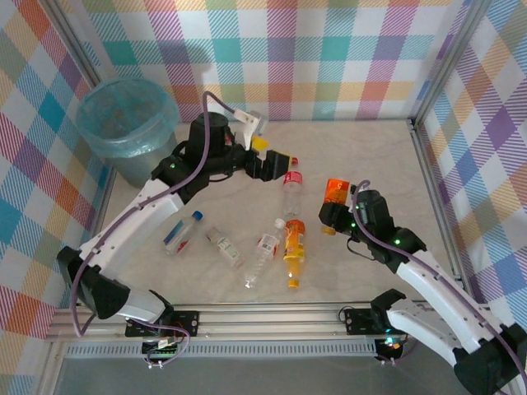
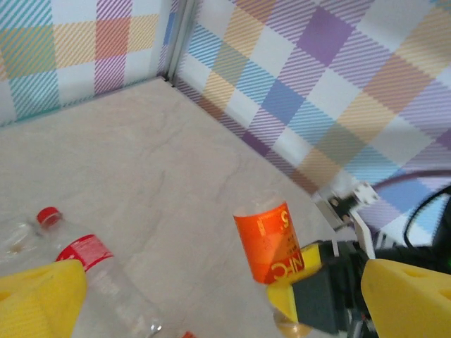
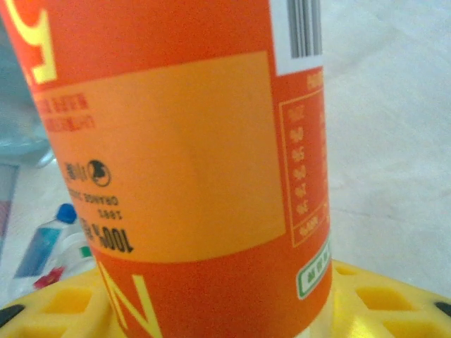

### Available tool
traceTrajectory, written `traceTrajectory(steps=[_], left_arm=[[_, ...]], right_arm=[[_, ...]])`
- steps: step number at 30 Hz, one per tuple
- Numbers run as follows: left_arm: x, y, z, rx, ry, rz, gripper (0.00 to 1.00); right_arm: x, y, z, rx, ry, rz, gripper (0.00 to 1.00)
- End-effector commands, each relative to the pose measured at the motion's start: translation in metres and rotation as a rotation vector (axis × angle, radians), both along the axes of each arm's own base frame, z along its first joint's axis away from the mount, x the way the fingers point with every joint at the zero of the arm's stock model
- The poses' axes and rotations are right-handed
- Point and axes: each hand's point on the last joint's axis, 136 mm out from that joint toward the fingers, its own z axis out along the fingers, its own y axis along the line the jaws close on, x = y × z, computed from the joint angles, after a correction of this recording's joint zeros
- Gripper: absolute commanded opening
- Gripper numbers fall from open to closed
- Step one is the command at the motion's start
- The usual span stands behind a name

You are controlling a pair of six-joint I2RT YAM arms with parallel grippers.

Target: Put the plastic bottles in the bin

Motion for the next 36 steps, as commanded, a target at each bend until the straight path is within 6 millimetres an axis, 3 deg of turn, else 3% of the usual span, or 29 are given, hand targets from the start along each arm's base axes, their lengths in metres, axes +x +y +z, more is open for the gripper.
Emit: traceTrajectory(steps=[1,6,14,20,28,36], left_arm=[[-0.007,-0.021,0.011,-0.088,0.145,-0.063,1.0],[-0.016,-0.043,0.008,-0.118,0.282,-0.168,0.99],[-0.036,-0.067,-0.02,-0.026,0.365,-0.276,0.99],[-0.054,-0.083,-0.027,0.018,0.366,-0.356,0.96],[-0.051,-0.086,-0.041,0.057,0.392,-0.347,0.86],[-0.05,-0.086,-0.03,0.036,0.366,-0.345,0.72]], right_arm=[[0.0,0.018,0.047,0.051,-0.177,0.133,0.56],[-0.007,0.036,0.074,0.137,-0.265,0.236,0.54],[-0.011,0.056,0.1,0.24,-0.321,0.33,0.52],[-0.015,0.069,0.106,0.264,-0.312,0.393,0.52],[-0.021,0.075,0.113,0.276,-0.322,0.431,0.52],[-0.025,0.078,0.111,0.271,-0.313,0.45,0.52]])
